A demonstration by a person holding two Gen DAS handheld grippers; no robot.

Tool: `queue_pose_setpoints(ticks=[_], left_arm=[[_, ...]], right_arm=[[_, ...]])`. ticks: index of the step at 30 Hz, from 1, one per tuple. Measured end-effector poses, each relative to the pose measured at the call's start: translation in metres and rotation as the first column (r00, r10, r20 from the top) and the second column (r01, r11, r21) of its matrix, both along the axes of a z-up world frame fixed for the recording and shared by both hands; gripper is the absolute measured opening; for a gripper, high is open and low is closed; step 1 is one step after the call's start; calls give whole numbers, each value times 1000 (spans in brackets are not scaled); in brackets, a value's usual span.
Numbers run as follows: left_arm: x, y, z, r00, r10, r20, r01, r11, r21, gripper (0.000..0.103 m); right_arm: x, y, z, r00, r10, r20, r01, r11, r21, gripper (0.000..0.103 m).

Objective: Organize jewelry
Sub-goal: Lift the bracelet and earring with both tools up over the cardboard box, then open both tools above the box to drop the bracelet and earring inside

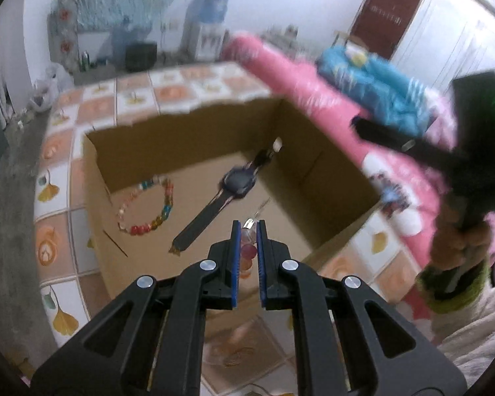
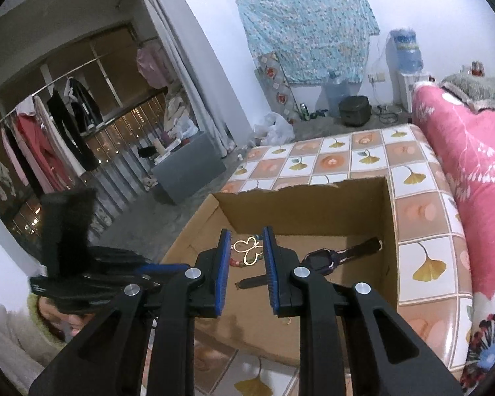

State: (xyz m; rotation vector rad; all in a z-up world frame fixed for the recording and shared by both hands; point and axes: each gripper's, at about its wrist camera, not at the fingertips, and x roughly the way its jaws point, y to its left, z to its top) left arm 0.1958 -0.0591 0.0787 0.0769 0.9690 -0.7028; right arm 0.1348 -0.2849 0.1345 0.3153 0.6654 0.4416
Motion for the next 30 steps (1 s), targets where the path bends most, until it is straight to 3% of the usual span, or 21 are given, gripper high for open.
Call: queue_pose_setpoints(ticks=[5,9,15,21,24,30], left_arm=[[21,-11,-43,989,-4,-150,24,991,129,8],[23,-4,-51,988,14,-156,16,983,185,11],[18,18,-30,994,53,-97,-40,991,131,14],[-6,48,7,988,138,69,-139,990,13,42],[-17,62,17,975,184,122,-183,983,-23,52],[-29,84,11,962,238,133,-234,971,-50,67]], right_arm=[[13,-7,-16,1000,3,-31,-2,1000,15,20],[22,-13,-26,998,1,-67,1,999,33,20],[45,-13,-32,987,38,-156,-27,997,73,20],[94,11,-40,945,130,-301,-114,991,68,20],[123,34,-50,912,163,-376,-168,986,20,20],[169,80,-84,848,145,-511,-245,960,-134,20]])
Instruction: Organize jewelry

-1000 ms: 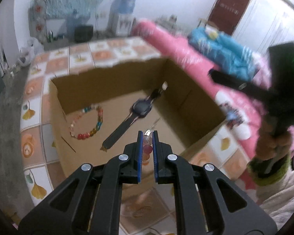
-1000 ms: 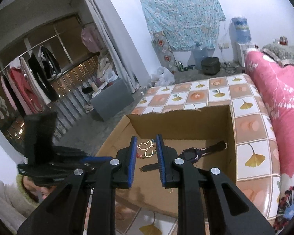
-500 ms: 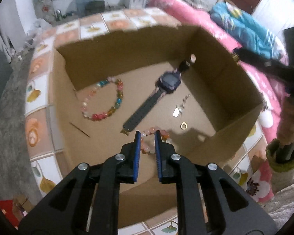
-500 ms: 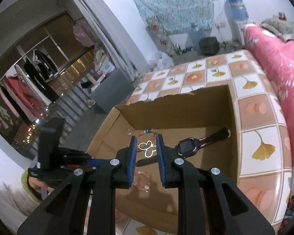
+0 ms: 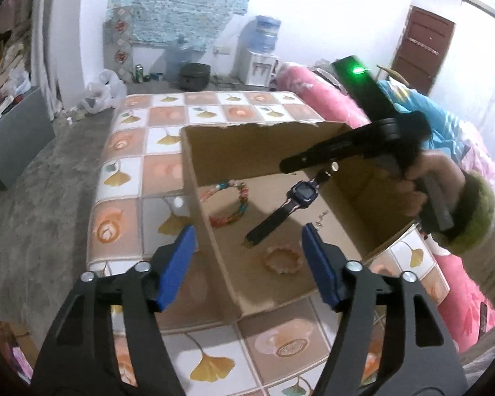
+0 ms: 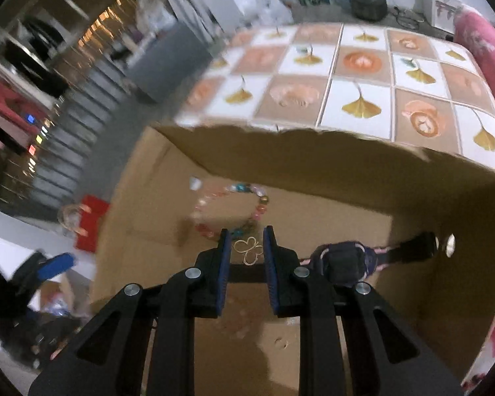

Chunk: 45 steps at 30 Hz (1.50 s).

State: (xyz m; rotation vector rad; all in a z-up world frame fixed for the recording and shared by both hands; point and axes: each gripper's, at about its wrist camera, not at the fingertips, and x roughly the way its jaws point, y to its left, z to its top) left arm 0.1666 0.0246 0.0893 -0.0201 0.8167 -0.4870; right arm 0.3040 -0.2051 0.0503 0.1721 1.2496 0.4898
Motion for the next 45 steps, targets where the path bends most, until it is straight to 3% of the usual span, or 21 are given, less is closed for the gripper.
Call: queue_pose_setpoints(ticks=[3,6,14,16,19,21,24,28,30,33,38,45], left_arm=[[-4,11,-8,999,21,-28,-22,999,-40,73],[-7,17,-16,998,30,-54,-34,997,-66,77],[-12,21,-26,996,20,-82,-30,992,-121,80],[-12,21,-26,996,19,-82,-30,991,-134,80],[-12,24,-29,995,26,-97,-41,988,-151,82],[-9,25,-33,992,32,-119,-52,984,-168,83],[-4,25,-40,988,33,-148,-60,981,-184,83],[1,22,-49,980,15,-200,-60,973,-223,83],[1,19,-53,975,4,-222,-59,969,-241,83],[-2,10,-57,971,-7,-238,-53,968,-244,83],[-9,0,-57,976,47,-214,-92,974,-206,84],[-28,1,-55,976,68,-206,-107,977,-182,84]], right_arm=[[13,16,-19,1000,12,-27,-14,996,-89,20],[20,17,-29,999,-6,-41,1,993,-119,21],[9,-16,-8,994,-111,2,111,992,-53,22],[-7,-27,13,990,-130,59,131,991,-20,22],[-49,-47,60,960,-170,225,174,985,-1,23],[-84,-69,88,913,-217,346,233,973,-5,36],[-123,-103,101,859,-312,406,334,943,19,42],[-157,-155,62,838,-473,273,449,881,149,43],[-162,-167,32,844,-511,163,475,853,215,43],[-162,-165,0,876,-479,55,444,846,296,44],[-169,-152,1,893,-440,99,404,878,257,45],[-197,-156,1,893,-437,102,398,877,269,45]])
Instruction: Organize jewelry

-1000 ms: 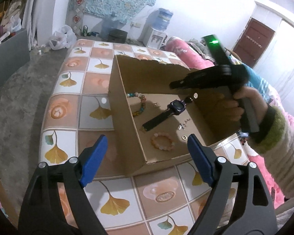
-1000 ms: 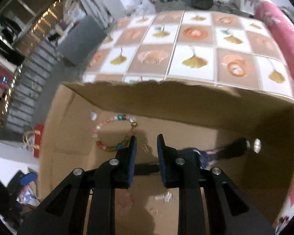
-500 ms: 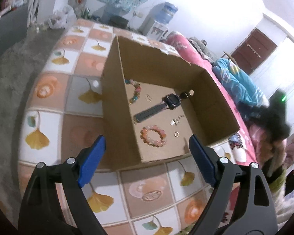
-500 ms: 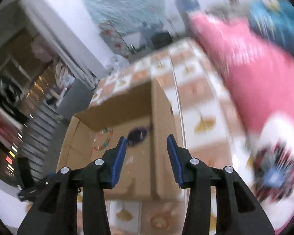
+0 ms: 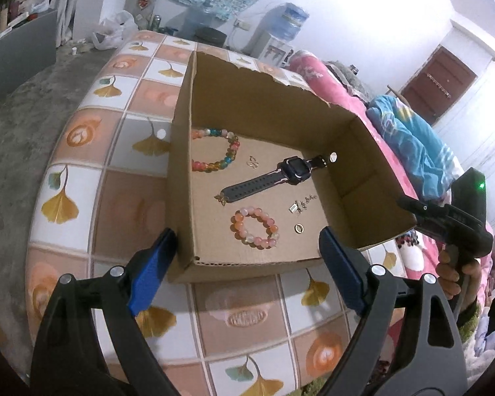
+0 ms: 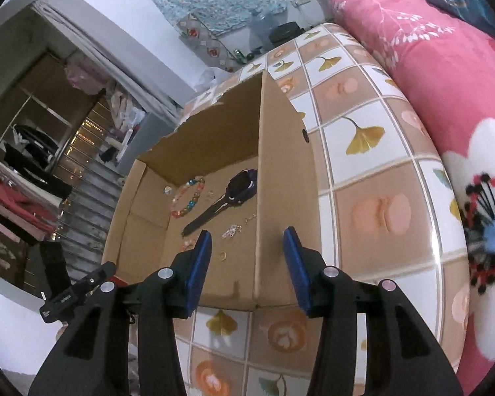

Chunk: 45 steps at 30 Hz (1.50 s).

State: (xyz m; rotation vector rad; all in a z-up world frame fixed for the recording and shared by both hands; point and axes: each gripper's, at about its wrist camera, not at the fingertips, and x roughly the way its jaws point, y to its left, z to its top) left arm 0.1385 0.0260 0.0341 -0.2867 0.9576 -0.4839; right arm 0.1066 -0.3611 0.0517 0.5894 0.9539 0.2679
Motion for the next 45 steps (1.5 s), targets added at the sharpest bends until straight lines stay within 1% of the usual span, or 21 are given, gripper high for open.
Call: queue_pose_setpoints(ticks=[6,10,12,15,17,18,19,21,23,24,25,29,31,33,35,37,38,40,42,43,45], left_arm=[[-34,7,-1,1000,-6,9,6,1000,-2,84],[-52,14,-4,999,-3,41,4,1000,-9,84],[-58,17,-4,998,6,58,-5,1000,-11,84],[-75,21,5,993,25,118,-27,1000,16,85],[-90,23,15,984,40,173,-50,997,51,85],[-97,24,19,980,48,194,-62,996,68,86],[-104,25,23,975,53,214,-72,994,83,88],[-117,27,30,967,57,248,-84,992,99,90],[-131,28,36,958,56,281,-85,992,94,92],[-136,28,38,955,57,290,-86,992,91,95],[-140,28,39,953,61,297,-92,992,92,95],[-156,23,42,942,101,319,-153,978,144,95],[-157,16,41,938,108,329,-179,965,194,95],[-156,6,41,929,131,347,-235,932,276,95],[-154,0,41,924,131,360,-252,915,314,95],[-151,-7,41,926,123,357,-245,915,319,95],[-148,-9,40,931,128,343,-244,915,321,95],[-142,-16,37,946,128,297,-230,912,338,95],[-135,-23,32,964,108,243,-194,911,364,95],[-133,-25,30,968,99,229,-182,910,373,95],[-127,-30,24,973,106,203,-181,899,399,95]], right_arm=[[-36,10,4,1000,-10,-6,10,999,-52,45],[-57,18,4,1000,-15,12,16,996,-87,45],[-63,21,4,1000,-22,21,24,996,-88,45],[-78,25,8,998,-36,48,40,994,-104,45],[-96,26,18,994,-56,93,69,987,-144,46],[-105,26,23,991,-67,113,84,984,-157,47],[-113,25,27,989,-78,125,98,981,-168,50],[-129,25,33,984,-92,153,121,975,-187,58],[-145,30,37,983,-84,165,117,973,-199,61],[-150,32,37,984,-78,162,111,973,-205,63],[-156,38,36,986,-67,155,100,971,-217,64],[-167,64,28,994,-7,112,36,964,-264,70],[-166,80,22,996,16,91,10,960,-279,72],[-161,90,17,996,24,81,1,957,-290,77],[-157,103,15,997,22,71,2,947,-322,80],[-153,113,14,997,25,67,0,937,-349,84],[-150,118,15,997,24,68,3,930,-366,86],[-147,124,16,997,8,76,23,917,-398,89],[-143,128,17,996,-16,85,51,901,-431,91],[-141,130,18,996,-34,88,70,892,-447,92],[-138,132,19,995,-51,91,88,884,-460,93]])
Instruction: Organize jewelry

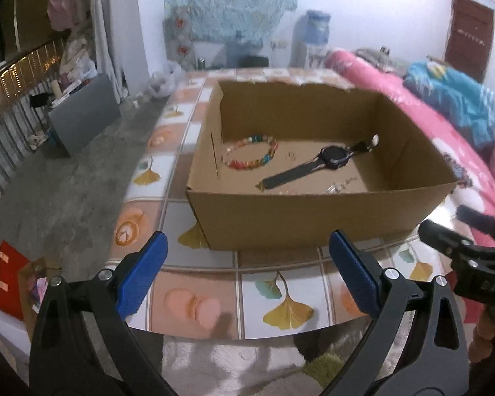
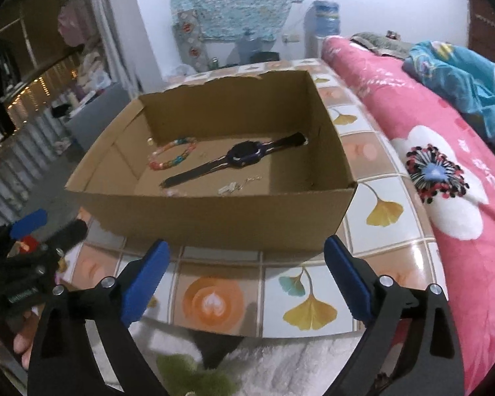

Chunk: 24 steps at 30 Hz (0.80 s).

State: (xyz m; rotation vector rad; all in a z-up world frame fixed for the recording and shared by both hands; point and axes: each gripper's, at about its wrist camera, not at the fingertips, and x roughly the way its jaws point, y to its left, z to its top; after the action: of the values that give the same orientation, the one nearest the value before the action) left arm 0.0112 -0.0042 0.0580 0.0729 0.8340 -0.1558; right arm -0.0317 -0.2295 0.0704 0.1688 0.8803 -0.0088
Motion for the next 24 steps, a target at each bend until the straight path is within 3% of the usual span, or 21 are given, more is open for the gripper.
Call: queue_pose_setpoints(ticks=[10,24], left_arm=[[11,-14,-12,994,9,-111,-8,1000,9,95],[16,-18,-9,992,24,-122,-22,1000,19,95]], right_arm=[[8,8,-10,999,6,-53,-6,1000,-2,94],[12,8,-10,998,-8,-65,7,1000,-18,94]])
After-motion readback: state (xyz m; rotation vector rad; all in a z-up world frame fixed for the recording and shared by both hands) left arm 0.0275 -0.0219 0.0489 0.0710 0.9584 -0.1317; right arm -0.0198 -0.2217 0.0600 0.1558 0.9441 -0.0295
